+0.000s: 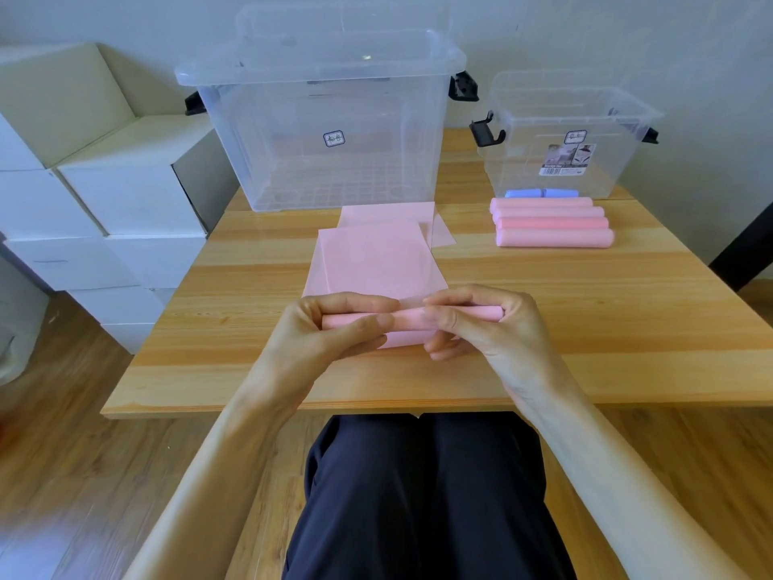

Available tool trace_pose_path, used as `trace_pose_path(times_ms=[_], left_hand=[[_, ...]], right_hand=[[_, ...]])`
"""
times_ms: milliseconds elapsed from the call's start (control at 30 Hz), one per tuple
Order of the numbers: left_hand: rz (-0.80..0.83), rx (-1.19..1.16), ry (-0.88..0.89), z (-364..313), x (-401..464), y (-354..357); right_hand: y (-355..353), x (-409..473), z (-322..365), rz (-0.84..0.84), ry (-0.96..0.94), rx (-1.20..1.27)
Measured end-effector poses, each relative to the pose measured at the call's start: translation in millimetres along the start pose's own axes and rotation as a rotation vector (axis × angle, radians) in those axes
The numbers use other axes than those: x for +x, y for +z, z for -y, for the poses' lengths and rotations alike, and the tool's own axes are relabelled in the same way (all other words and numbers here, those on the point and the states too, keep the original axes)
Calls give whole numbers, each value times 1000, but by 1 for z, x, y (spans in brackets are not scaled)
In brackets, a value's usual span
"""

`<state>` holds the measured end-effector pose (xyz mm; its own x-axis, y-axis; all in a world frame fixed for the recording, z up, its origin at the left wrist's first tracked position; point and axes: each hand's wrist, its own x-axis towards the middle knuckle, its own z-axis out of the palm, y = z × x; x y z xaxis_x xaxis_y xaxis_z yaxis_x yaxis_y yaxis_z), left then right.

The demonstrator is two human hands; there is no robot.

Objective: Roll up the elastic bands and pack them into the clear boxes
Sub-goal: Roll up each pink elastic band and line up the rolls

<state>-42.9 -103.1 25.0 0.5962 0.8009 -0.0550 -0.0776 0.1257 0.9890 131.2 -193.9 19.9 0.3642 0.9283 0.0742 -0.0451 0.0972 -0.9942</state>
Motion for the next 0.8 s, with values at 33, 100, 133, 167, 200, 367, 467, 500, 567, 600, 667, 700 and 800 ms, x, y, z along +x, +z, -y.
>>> trace_pose_path(times_ms=[33,100,133,167,200,367,467,500,567,600,667,700,800], left_hand=[[2,27,0,-1,0,-1],[-11,65,-2,-3,-1,-1],[-21,76,-3,-3,-1,0],[-33,82,-5,-3,-1,0],[-40,86,-7,-3,-2,1],[32,14,-34,0,-2,3],[1,-1,-21,2,-2,4],[-12,12,-14,2,-2,4],[-19,32,-7,3,-2,4],[-16,33,-7,3,-2,4],[-21,16,-10,4,-3,5],[-36,0,-11,4,-3,5],[-89,-19,-29,5,-2,5]], right_hand=[[1,-1,0,6,9,-5],[1,-1,1,23,30,-24],[0,-1,2,31,38,-27],[0,-1,2,40,41,-25],[-1,-1,2,48,37,-25],[-2,-4,3,9,24,-33],[-3,-6,4,57,65,-49],[-3,-6,4,71,66,-53],[-3,-7,3,67,47,-60],[-3,-7,2,51,43,-64],[-3,-7,2,33,55,-64],[-3,-7,2,40,65,-59],[-2,-8,1,68,78,-41]])
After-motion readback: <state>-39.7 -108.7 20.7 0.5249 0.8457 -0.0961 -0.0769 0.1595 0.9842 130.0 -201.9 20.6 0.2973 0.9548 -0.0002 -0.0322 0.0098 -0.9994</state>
